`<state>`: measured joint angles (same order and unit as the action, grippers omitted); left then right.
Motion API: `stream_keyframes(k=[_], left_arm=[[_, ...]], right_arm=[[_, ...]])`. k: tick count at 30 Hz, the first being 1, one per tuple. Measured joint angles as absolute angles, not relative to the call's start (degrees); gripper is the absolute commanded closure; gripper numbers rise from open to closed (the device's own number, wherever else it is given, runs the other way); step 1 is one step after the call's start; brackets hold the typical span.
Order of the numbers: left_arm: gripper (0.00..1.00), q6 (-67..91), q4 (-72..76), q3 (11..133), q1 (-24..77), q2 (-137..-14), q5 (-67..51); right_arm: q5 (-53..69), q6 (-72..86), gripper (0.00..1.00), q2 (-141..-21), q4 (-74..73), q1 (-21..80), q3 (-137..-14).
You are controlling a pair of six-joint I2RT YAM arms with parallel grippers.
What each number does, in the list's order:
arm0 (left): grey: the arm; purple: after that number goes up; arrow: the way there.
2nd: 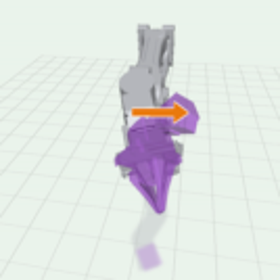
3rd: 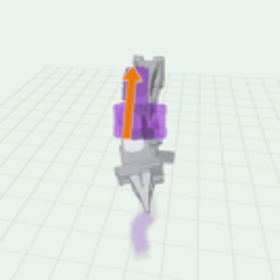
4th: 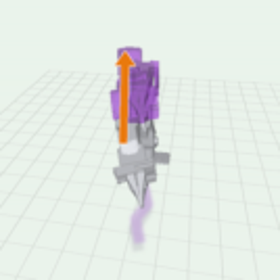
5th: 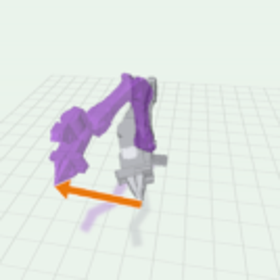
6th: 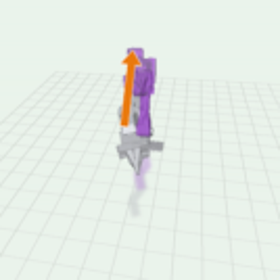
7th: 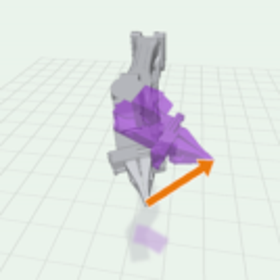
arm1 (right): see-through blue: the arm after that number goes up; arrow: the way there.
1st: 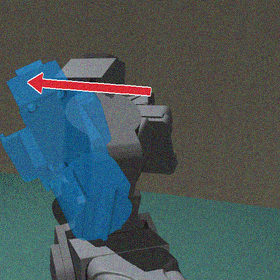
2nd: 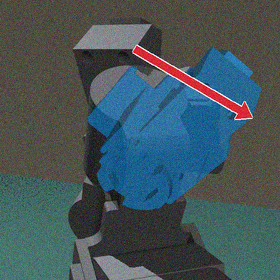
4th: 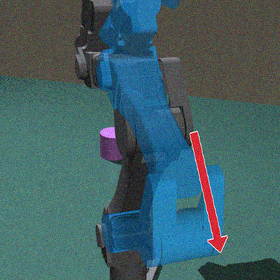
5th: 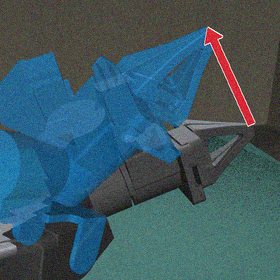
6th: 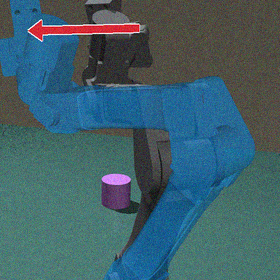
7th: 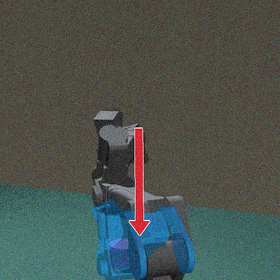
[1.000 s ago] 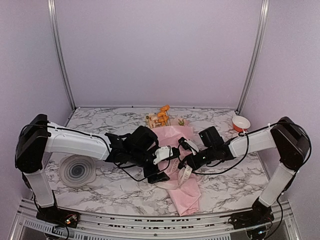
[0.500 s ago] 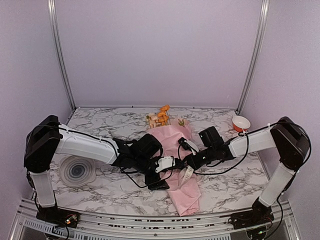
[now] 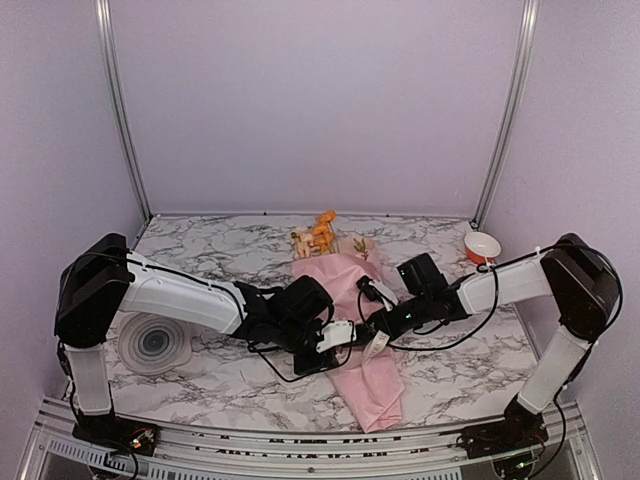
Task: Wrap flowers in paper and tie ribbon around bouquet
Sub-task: Cross the ribbon over the folded bouquet.
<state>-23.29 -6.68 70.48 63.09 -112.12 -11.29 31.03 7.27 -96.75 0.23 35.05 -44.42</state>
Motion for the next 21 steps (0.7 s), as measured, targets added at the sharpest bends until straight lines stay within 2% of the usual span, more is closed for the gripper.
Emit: stream_keyframes(k=[1,8,21], left_arm=[[1.00,-22.9,-6.7,70.5,63.1,-112.1,-11.2],[1.00,-22.0,-6.2,70.5,63.1,-112.1,-8.2],[1.00,-20.8,8.5,65.9,63.0,-106.0,17.8]], right_arm=[[31.0,7.3,0.84,-96.7,0.2,35.0,-44.4],[31.0,7.3,0.84,-96.7,0.2,35.0,-44.4],[31.0,7.3,0.79,-96.3,0.1,34.7,-43.9]])
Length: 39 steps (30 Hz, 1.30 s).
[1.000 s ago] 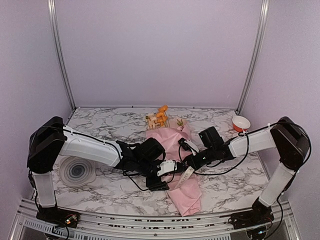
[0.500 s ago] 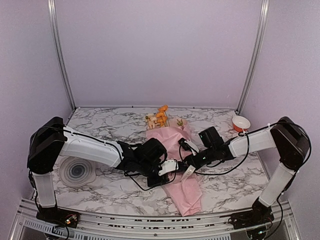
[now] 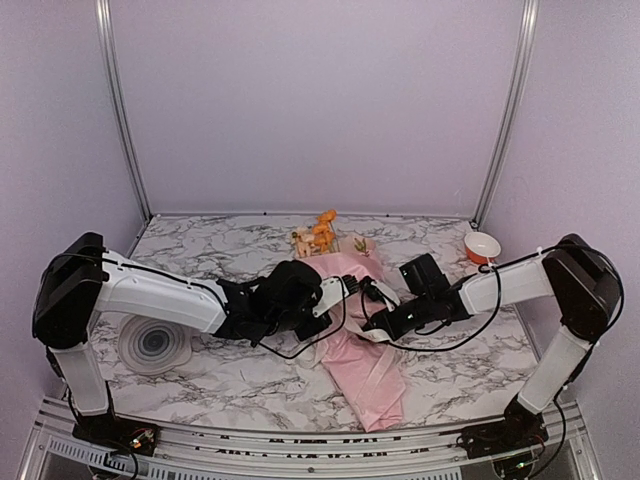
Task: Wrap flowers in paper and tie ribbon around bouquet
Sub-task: Cross the ribbon over the folded bouquet.
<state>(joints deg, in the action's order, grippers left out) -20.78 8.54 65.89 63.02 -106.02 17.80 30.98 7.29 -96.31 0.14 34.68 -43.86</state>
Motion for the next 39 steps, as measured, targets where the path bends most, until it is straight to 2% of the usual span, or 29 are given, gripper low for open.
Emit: stream_keyframes(k=[7,12,25,32,39], left_arm=[[1.00,-20.2,12.2,65.9,61.5,-106.7,30.4],[1.00,-17.9,14.2,65.8,59.0,-106.7,33.2],[1.00,-17.3,19.6,66.8,62.5,-113.1,25.6],[1.00,-15.6,20.5,68.7,62.1,-117.7,23.2],[1.00,-14.1,21.0,69.6,61.4,-118.2,21.4]], right_arm=[[31.5,7.5,0.76,-96.0,0.2,33.2,-43.2],[31.5,7.6,0.75,-96.0,0.4,32.7,-43.2],[32.8,9.3,0.70,-95.5,0.6,32.7,-42.7],[34.2,11.9,0.63,-89.2,-1.1,32.5,-41.3],[35.5,15.7,0.60,-81.5,-7.1,29.1,-39.6]])
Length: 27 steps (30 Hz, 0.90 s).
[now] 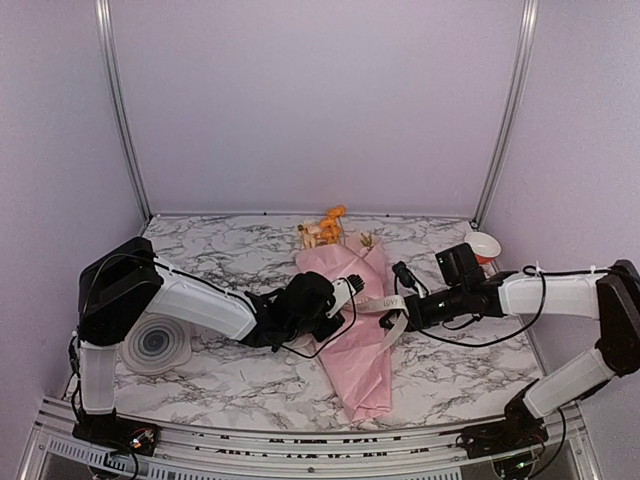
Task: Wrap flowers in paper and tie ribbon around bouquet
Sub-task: Cross the ribbon over the folded bouquet.
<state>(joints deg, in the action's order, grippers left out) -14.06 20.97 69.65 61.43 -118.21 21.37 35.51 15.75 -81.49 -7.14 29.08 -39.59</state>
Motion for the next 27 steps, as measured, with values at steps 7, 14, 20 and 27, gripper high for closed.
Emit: stream_keyframes(k=[7,14,20,27], left_arm=[[1.00,-13.9,21.4,70.5,61.1,-119.4,20.9],[1.00,-13.9,21.8,70.6,60.6,-119.7,20.3],[1.00,-13.9,21.9,70.6,60.3,-119.7,19.7],[1.00,-13.9,22.0,70.6,60.2,-119.7,19.5]], right_arm=[[32.0,18.2,0.51,-69.2,-17.8,24.7,-38.5],[18.9,17.8,0.37,-60.7,-30.8,24.1,-47.2],[5.6,15.7,0.29,-56.0,-37.2,22.3,-61.5],[3.2,10.5,0.52,-52.4,-33.3,22.2,-70.6]])
